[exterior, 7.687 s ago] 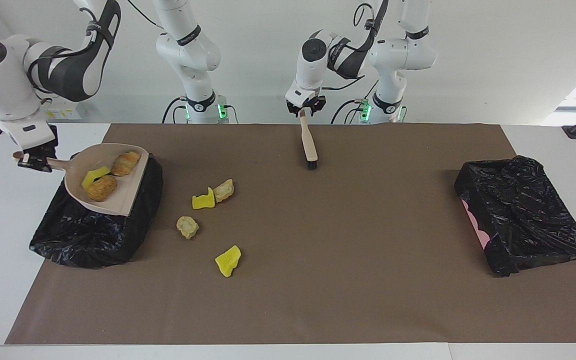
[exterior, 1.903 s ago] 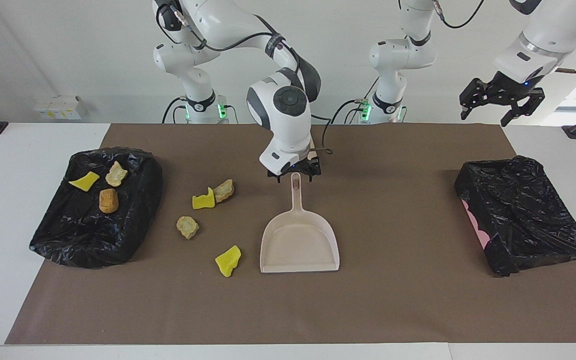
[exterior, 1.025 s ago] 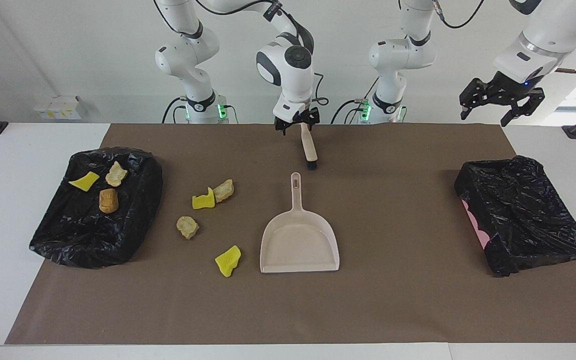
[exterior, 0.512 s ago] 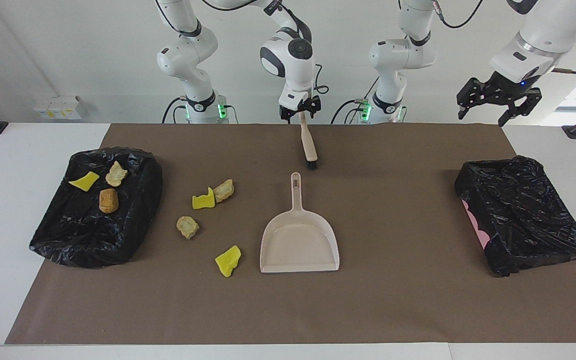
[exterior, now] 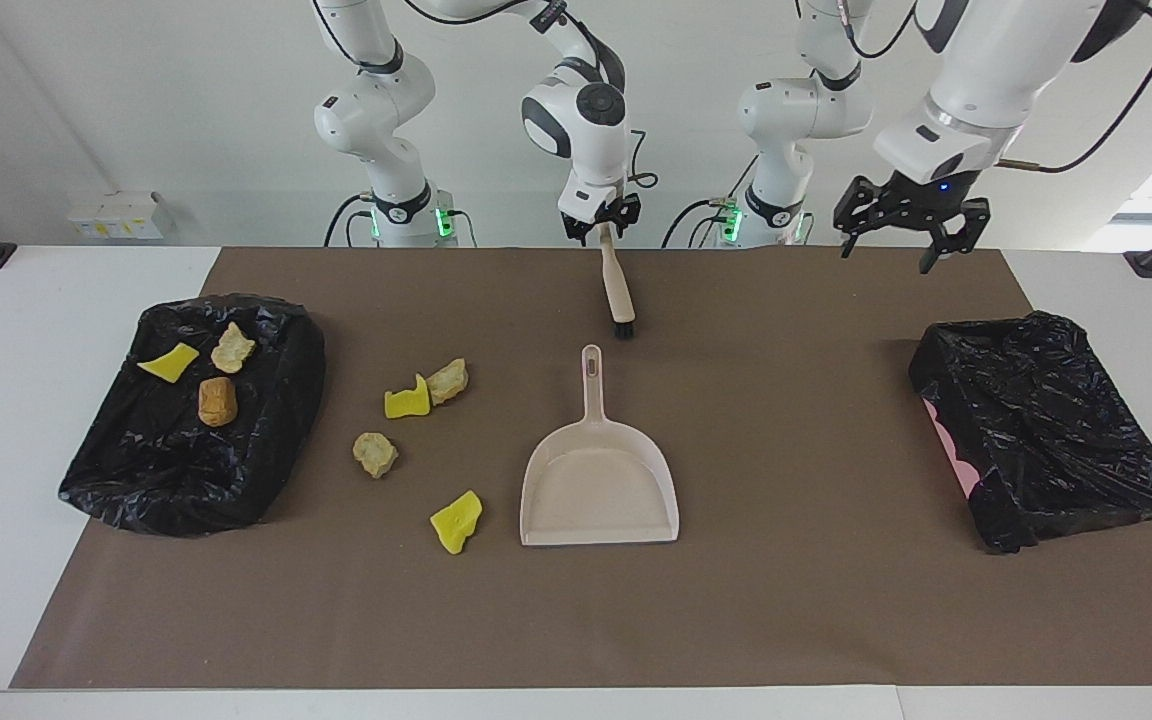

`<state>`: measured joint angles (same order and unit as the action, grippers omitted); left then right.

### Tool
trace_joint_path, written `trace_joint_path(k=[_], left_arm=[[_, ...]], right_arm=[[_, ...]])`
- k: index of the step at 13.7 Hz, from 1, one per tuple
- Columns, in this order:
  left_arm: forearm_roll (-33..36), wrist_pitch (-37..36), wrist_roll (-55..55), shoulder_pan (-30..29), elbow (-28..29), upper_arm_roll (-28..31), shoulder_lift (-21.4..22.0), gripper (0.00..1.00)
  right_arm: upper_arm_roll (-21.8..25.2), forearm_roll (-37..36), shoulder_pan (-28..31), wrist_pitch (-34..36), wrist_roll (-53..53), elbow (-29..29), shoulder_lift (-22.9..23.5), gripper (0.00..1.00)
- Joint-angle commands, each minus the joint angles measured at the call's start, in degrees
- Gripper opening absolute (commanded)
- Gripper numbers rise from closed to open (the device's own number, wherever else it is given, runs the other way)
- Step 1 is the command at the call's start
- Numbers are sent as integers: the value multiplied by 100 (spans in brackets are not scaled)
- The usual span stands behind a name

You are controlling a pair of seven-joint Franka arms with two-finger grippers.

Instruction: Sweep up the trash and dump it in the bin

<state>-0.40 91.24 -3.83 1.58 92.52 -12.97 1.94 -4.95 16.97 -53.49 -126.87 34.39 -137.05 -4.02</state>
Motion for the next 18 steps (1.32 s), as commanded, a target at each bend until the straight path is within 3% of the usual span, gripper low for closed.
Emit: trace_joint_path(k=[1,3,4,5,7,9,12,18], left_arm=[[32,901,846,53,765,-424,140,100],[32,1517,1435,53,1100,-793,44,100],[32,1703,1621,53,1136,-1038,-105,100],[32,1826,1797,44,1136,-1310,-298,100],[49,2186,2052,52,1136,-1558,-536,100],[381,2467,2638,96,1119,-1953,-1061,100],[945,2978,3633,105,1058,-2332,-1573,100],[1973,3489,5032,211,970,-2781,-2425,100]], right_arm=[[-6,140,-91,-163,86,-58,59,71],[-6,140,-108,-198,77,-50,190,69],[-6,140,-109,-224,68,-32,234,63],[-6,140,-109,-224,68,-6,244,53],[-6,140,-109,-216,94,99,314,18],[3,140,-74,-198,321,284,437,0],[21,148,67,-128,595,451,367,0],[56,140,944,468,939,469,-309,0]])
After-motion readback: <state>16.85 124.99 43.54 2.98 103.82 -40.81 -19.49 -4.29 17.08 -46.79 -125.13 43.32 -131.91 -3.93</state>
